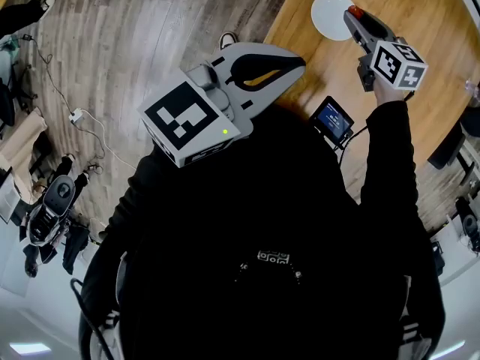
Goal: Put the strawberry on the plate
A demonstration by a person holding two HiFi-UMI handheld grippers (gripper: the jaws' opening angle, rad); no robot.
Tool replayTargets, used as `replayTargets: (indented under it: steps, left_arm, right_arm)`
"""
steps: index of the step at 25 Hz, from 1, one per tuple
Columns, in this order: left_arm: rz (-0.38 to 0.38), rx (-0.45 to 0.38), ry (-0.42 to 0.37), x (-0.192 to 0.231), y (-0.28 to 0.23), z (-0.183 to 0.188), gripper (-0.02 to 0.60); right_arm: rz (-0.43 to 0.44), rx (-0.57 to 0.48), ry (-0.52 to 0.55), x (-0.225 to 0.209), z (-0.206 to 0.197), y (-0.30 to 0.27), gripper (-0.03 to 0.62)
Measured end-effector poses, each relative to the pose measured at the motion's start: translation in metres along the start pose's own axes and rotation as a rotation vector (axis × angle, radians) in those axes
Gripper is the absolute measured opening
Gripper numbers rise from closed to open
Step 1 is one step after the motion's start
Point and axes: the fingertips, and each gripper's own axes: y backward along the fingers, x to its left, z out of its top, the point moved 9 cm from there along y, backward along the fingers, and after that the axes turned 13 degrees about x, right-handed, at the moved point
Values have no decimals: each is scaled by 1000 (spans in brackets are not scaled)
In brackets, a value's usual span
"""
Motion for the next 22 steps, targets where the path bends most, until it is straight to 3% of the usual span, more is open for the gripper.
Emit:
replayTargets:
  steps: [22]
  left_arm:
    - [23, -49, 47, -1, 11, -18, -1]
  right_arm:
    - [-80, 197, -23, -44, -39, -54, 150]
